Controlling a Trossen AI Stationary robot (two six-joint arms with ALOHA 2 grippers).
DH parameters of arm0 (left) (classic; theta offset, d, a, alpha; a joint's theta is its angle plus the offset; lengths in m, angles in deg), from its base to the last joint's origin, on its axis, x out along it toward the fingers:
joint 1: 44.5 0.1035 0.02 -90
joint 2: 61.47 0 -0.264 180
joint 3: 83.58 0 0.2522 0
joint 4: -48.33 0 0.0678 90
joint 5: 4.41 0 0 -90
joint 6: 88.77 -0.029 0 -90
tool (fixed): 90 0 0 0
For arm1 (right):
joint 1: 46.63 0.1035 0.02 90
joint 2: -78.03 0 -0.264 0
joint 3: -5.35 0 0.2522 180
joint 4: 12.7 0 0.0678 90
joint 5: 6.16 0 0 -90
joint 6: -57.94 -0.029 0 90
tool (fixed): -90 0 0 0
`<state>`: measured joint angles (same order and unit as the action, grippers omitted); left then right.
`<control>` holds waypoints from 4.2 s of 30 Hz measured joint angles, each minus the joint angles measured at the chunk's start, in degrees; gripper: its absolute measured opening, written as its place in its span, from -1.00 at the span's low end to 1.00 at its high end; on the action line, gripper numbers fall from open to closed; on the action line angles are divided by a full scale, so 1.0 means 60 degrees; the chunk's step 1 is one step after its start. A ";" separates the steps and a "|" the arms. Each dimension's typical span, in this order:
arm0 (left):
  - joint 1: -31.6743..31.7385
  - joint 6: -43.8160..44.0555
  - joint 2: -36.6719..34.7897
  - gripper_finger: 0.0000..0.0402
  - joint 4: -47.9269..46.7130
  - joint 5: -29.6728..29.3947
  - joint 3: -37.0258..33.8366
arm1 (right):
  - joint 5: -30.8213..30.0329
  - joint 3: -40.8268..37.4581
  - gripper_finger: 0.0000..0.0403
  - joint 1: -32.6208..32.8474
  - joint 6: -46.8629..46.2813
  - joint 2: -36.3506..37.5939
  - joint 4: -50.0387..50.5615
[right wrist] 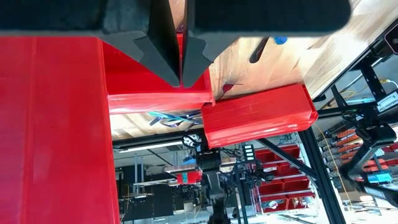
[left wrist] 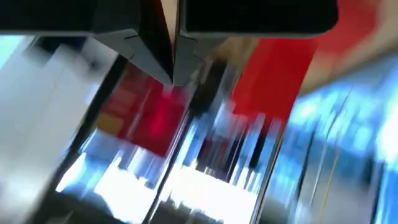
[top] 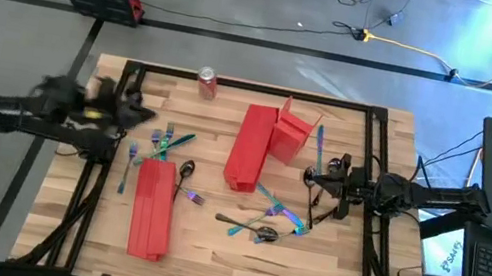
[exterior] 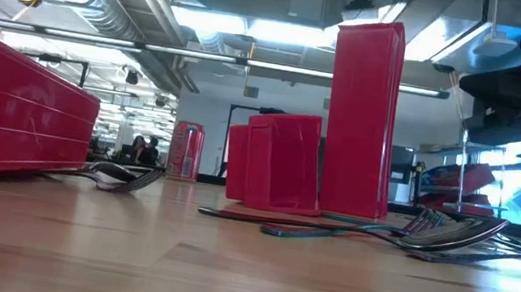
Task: Sort silverware
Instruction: Move the bottom red bin
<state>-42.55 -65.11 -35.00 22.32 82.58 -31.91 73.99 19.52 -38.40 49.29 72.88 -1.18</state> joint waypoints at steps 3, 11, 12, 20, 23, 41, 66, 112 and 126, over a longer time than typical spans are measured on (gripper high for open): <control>-0.0388 0.0103 0.1494 -1.00 -0.1819 0.0715 0.1271 | 0.0000 0.0000 -1.00 -0.0003 -0.0001 0.0000 0.0001; -0.2958 0.0158 0.2977 -1.00 -0.8108 0.0298 0.4324 | 0.0000 0.0003 -1.00 -0.0004 -0.0003 0.0000 0.0001; -0.3282 0.0767 0.2992 -1.00 -0.8712 0.0172 0.4415 | 0.0000 0.0000 -1.00 -0.0001 -0.0004 0.0002 -0.0002; -0.6051 0.5637 0.3531 -1.00 -1.0978 0.0499 0.3135 | 0.0000 0.0003 -1.00 -0.0004 -0.0004 0.0000 0.0000; -0.6820 0.6104 0.3807 -1.00 -0.9511 0.0620 0.2204 | 0.0004 0.0000 -1.00 0.0000 -0.0003 0.0000 0.0000; -1.0187 0.7369 0.6034 -1.00 -0.5030 -0.2323 -0.0164 | 0.0004 0.0000 -1.00 -0.0003 -0.0004 0.0000 0.0000; -1.0443 0.7869 0.7214 -1.00 -0.4293 -0.4024 -0.0145 | 0.0004 0.0004 -1.00 -0.0004 -0.0004 0.0000 0.0001; -0.6806 0.2681 0.7143 -1.00 -0.1869 -0.5157 0.0700 | 0.0004 0.0004 -1.00 -0.0004 -0.0004 0.0000 0.0000; -0.6455 0.2726 0.7021 -1.00 -0.0213 -0.5355 0.0700 | 0.0004 0.0003 -1.00 0.0000 -0.0004 0.0000 0.0004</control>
<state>-81.28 -48.76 7.12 21.04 50.45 -27.71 74.01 19.54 -38.41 49.27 72.88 -1.16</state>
